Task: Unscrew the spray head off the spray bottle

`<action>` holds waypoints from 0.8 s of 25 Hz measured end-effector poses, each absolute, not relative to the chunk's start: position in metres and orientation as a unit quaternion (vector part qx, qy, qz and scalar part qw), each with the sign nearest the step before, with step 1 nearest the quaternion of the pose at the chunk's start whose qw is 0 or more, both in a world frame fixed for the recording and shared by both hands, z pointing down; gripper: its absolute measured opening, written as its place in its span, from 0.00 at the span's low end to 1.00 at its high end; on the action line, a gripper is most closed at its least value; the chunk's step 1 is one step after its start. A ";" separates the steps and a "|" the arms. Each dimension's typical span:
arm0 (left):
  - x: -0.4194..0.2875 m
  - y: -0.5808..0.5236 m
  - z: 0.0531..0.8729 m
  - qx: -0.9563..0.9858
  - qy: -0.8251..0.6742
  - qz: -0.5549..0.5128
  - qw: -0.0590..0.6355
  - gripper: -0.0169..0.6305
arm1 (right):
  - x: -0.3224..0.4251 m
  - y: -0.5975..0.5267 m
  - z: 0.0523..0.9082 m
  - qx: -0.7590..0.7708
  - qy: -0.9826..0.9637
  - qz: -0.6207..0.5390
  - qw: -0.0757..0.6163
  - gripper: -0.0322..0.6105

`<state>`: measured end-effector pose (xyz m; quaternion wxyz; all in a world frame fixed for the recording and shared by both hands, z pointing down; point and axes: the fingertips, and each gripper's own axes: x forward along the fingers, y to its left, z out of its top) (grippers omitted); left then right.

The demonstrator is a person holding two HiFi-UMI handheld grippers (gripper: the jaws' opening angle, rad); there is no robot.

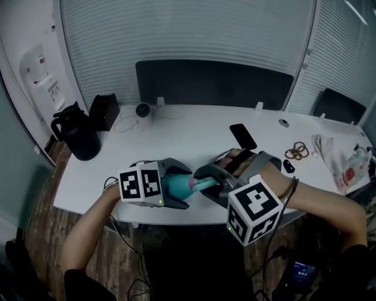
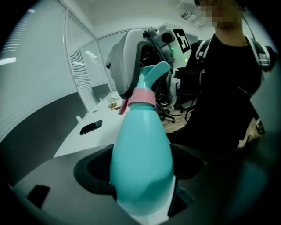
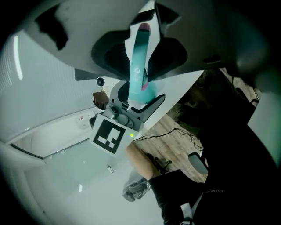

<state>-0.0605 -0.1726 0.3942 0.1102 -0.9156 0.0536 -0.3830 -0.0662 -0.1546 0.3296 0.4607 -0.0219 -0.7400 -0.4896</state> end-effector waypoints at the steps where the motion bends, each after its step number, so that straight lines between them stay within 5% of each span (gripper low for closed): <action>1: -0.059 -0.167 0.397 -0.916 0.036 -0.384 0.108 0.61 | -0.066 -0.150 0.331 -0.027 -0.730 -0.501 0.464 0.24; 20: -0.059 -0.170 0.400 -0.924 0.043 -0.355 0.132 0.61 | -0.062 -0.149 0.314 -0.015 -0.645 -0.611 0.458 0.24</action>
